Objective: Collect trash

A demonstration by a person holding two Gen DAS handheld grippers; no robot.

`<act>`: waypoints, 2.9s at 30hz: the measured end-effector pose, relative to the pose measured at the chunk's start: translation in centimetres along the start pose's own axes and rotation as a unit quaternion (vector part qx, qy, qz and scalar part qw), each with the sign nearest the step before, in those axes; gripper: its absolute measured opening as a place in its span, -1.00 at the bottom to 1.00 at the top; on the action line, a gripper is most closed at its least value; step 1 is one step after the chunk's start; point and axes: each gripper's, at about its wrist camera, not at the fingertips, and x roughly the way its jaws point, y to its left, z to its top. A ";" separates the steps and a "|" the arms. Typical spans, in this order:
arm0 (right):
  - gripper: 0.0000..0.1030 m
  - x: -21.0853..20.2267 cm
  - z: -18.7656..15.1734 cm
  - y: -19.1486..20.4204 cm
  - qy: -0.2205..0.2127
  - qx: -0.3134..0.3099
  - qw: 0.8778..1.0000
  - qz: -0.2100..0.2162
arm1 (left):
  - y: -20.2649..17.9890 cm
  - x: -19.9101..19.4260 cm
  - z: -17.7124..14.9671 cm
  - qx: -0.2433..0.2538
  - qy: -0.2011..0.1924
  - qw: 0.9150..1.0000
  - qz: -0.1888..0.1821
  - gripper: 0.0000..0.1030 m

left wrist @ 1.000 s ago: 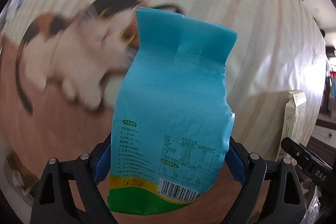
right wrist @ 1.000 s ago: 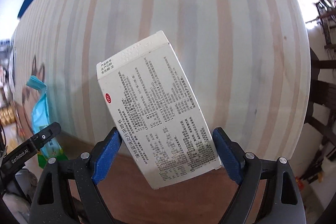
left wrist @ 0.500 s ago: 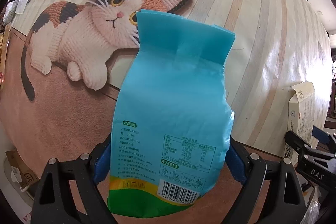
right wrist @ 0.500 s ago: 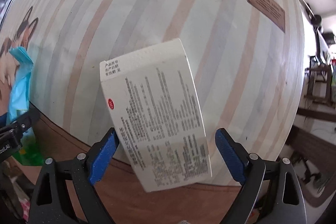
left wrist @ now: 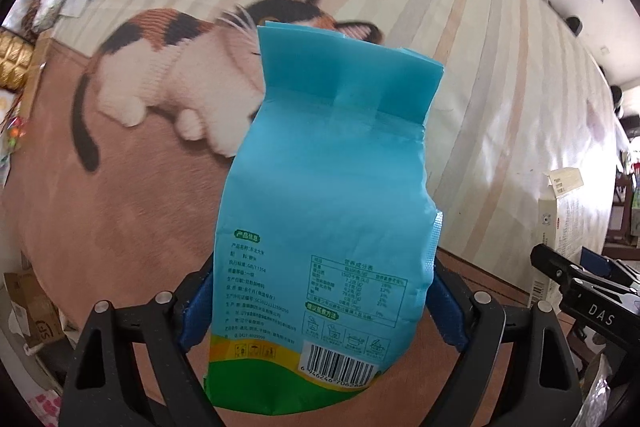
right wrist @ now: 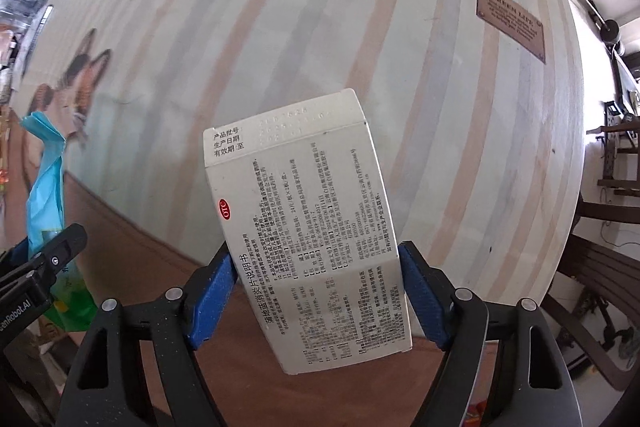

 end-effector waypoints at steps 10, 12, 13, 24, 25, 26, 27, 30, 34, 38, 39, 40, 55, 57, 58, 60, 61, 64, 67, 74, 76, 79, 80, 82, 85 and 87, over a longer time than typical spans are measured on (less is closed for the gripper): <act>0.57 -6.1 -5.8 3.6 -0.038 -0.022 0.998 0.052 | 6.6 -8.3 -7.7 -0.055 -0.073 0.995 -0.031 0.72; 0.57 -7.1 -7.8 4.8 -0.048 -0.036 0.996 0.061 | 8.0 -9.8 -9.4 -0.070 -0.088 0.993 -0.035 0.72; 0.57 -7.9 -9.0 5.8 -0.055 -0.046 0.995 0.067 | 8.8 -10.6 -10.3 -0.078 -0.096 0.992 -0.037 0.72; 0.57 -10.8 -24.7 16.8 -0.085 -0.128 0.981 0.123 | 20.7 -15.3 -27.1 -0.183 -0.143 0.971 -0.052 0.72; 0.57 -10.4 -26.9 18.1 -0.079 -0.139 0.979 0.124 | 21.7 -15.2 -28.6 -0.194 -0.142 0.969 -0.054 0.72; 0.57 -10.0 -28.4 19.0 -0.073 -0.146 0.979 0.124 | 22.8 -14.9 -30.3 -0.206 -0.140 0.967 -0.054 0.72; 0.57 -9.4 -30.3 20.1 -0.065 -0.157 0.977 0.126 | 24.3 -14.3 -32.3 -0.221 -0.134 0.964 -0.053 0.72; 0.57 -6.8 -34.4 22.7 -0.034 -0.185 0.975 0.116 | 27.5 -11.7 -36.1 -0.258 -0.106 0.959 -0.052 0.72; 0.57 -1.6 -38.5 25.8 0.009 -0.226 0.969 0.095 | 31.3 -5.4 -40.3 -0.318 -0.058 0.944 -0.066 0.72; 0.57 5.7 -40.7 28.6 0.045 -0.258 0.962 0.075 | 34.1 1.8 -42.7 -0.359 -0.021 0.929 -0.086 0.72; 0.57 7.7 -41.0 29.2 0.050 -0.264 0.961 0.068 | 34.7 3.9 -43.0 -0.369 -0.013 0.925 -0.090 0.72; 0.57 10.0 -41.1 29.6 0.056 -0.268 0.960 0.064 | 35.4 6.4 -43.2 -0.379 -0.007 0.920 -0.099 0.72; 0.58 42.2 -38.1 33.2 0.128 -0.288 0.946 0.077 | 40.3 37.7 -44.4 -0.446 0.055 0.876 -0.173 1.00; 0.58 44.4 -38.1 33.6 0.141 -0.291 0.943 0.082 | 40.7 38.5 -44.8 -0.456 0.051 0.872 -0.169 1.00; 0.59 45.4 -37.9 33.8 0.148 -0.292 0.941 0.084 | 40.9 38.6 -45.4 -0.461 0.050 0.872 -0.160 1.00; 0.62 47.1 -38.2 34.5 0.154 -0.300 0.937 0.091 | 41.3 38.3 -46.6 -0.465 0.046 0.872 -0.142 1.00; 0.85 47.4 -38.4 34.9 0.153 -0.304 0.935 0.100 | 41.6 37.9 -47.1 -0.465 0.045 0.875 -0.124 1.00; 1.00 47.3 -39.3 36.0 0.141 -0.326 0.929 0.102 | 41.8 36.2 -48.7 -0.465 0.039 0.882 -0.065 1.00; 1.00 46.0 -40.1 36.7 0.120 -0.349 0.926 0.082 | 41.8 34.0 -49.6 -0.454 0.031 0.890 0.001 1.00; 1.00 38.7 -41.5 36.3 0.060 -0.384 0.921 0.006 | 40.4 27.6 -50.7 -0.443 0.027 0.895 0.037 1.00; 1.00 36.3 -41.8 36.0 0.045 -0.393 0.919 -0.008 | 39.5 25.2 -50.8 -0.437 0.027 0.898 0.044 1.00; 1.00 31.3 -42.6 35.5 0.033 -0.403 0.914 -0.017 | 38.2 21.4 -50.9 -0.437 0.025 0.898 0.040 1.00; 1.00 29.8 -42.9 35.4 0.033 -0.407 0.913 -0.018 | 37.9 20.1 -51.0 -0.435 0.025 0.899 0.039 1.00; 1.00 26.3 -43.5 34.9 0.031 -0.413 0.910 -0.016 | 36.9 16.9 -51.0 -0.430 0.019 0.902 0.033 1.00; 1.00 20.3 -44.0 34.1 0.030 -0.418 0.908 -0.004 | 35.4 11.5 -50.9 -0.417 0.007 0.908 0.029 1.00; 1.00 16.0 -44.3 33.5 0.034 -0.417 0.908 0.008 | 34.3 7.6 -50.7 -0.407 -0.001 0.913 0.027 1.00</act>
